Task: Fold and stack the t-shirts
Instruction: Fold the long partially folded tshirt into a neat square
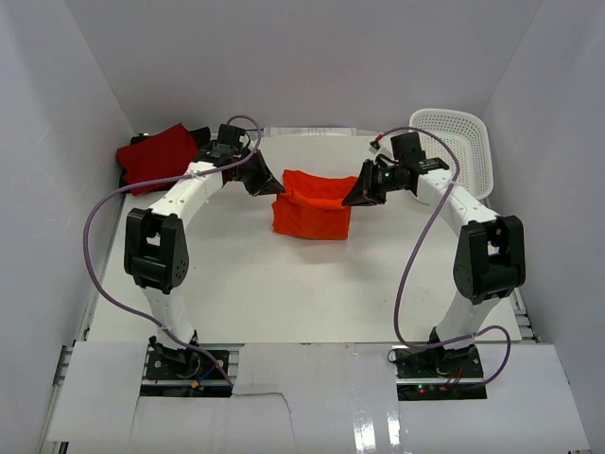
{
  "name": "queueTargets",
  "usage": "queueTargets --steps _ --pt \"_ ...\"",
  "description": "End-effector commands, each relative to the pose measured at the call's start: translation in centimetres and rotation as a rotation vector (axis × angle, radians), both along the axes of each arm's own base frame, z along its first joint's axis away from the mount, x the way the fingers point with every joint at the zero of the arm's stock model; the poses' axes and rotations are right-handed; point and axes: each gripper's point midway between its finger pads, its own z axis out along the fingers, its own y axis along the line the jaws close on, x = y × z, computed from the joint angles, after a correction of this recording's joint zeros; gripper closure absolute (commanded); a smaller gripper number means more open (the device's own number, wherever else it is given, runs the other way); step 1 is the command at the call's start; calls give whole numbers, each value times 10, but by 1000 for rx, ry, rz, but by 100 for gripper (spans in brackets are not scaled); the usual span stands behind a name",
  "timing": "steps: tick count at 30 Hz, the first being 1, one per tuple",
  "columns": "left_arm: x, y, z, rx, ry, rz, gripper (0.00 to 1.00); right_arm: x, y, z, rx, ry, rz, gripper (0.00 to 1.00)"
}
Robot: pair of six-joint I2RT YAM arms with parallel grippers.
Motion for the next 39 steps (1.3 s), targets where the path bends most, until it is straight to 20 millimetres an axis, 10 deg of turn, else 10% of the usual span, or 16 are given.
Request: queueTargets --steps 1,12,28,39 --pt "13 3 14 9 -51 5 100 20 -3 15 9 -71 1 92" --pt "7 11 35 29 -94 24 100 10 -8 10 17 -42 16 92" --pt "-181 22 -51 22 179 -47 100 -149 -19 -66 3 187 54 92" --pt "-265 -7 -94 14 303 -123 100 -225 -34 -99 -14 282 53 92"
